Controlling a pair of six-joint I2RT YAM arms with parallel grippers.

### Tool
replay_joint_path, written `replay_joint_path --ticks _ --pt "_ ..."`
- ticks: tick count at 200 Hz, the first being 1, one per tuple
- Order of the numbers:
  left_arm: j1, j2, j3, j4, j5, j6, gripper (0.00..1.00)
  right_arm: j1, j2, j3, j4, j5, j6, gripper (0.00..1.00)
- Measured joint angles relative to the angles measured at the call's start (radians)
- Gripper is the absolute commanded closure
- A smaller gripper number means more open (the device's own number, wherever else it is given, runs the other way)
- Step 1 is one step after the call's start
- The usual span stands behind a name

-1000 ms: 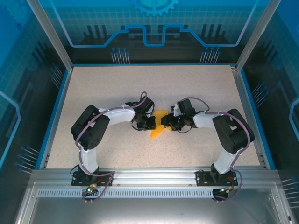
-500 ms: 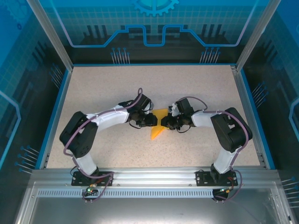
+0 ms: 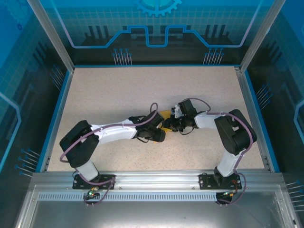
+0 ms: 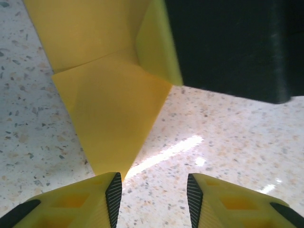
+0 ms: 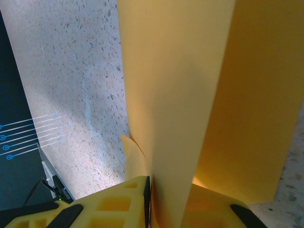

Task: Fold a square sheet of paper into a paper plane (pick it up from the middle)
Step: Fourth fold the wing at the center of the table.

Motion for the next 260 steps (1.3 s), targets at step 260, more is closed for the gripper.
replay_joint_path --ticks 260 --pt "-0.127 0.130 0.059 -0.041 -0.379 -0.008 0.74 0.005 0.000 0.029 -0.037 0.000 0.006 0.83"
